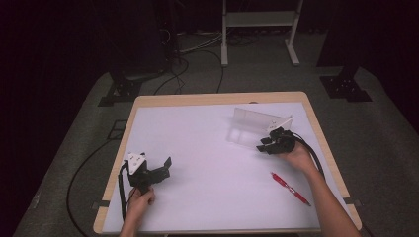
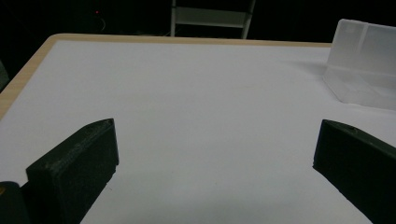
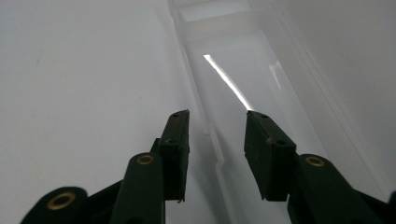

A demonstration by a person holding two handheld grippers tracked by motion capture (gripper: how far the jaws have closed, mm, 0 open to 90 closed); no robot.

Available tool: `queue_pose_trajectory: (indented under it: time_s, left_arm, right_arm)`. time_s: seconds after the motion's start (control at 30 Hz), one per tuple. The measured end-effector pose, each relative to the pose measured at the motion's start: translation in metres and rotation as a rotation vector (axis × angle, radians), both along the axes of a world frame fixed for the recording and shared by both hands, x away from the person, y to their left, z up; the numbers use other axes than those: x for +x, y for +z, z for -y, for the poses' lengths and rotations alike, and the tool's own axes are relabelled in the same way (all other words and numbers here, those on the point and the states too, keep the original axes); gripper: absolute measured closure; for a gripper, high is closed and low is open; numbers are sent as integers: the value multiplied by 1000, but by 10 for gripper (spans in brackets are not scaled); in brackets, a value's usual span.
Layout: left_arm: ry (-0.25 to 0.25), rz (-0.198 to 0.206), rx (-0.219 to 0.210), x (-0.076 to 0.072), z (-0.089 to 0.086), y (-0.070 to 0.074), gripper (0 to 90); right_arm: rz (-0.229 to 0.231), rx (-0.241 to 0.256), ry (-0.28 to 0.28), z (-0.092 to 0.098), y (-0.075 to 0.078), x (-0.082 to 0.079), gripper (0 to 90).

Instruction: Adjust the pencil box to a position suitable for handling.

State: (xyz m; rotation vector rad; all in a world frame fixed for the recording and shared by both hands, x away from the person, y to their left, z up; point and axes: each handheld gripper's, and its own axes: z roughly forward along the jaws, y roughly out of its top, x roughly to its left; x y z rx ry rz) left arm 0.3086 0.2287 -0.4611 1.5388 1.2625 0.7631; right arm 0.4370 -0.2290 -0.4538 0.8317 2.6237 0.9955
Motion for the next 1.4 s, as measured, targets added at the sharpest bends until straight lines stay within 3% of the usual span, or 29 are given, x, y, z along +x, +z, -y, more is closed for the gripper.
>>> queue_pose_trajectory:
  time_s: [0.63, 1.2, 1.4]
  left_arm:
    - [2, -7, -2, 0, -1, 0, 0]
    - [4, -10, -3, 0, -1, 0, 0]
    - [5, -12, -7, 1, -1, 0, 0]
  right_arm:
    - [-9, -26, 23, -4, -7, 2, 727]
    - [28, -40, 65, -10, -9, 0, 850]
    - [37, -42, 69, -8, -8, -1, 857]
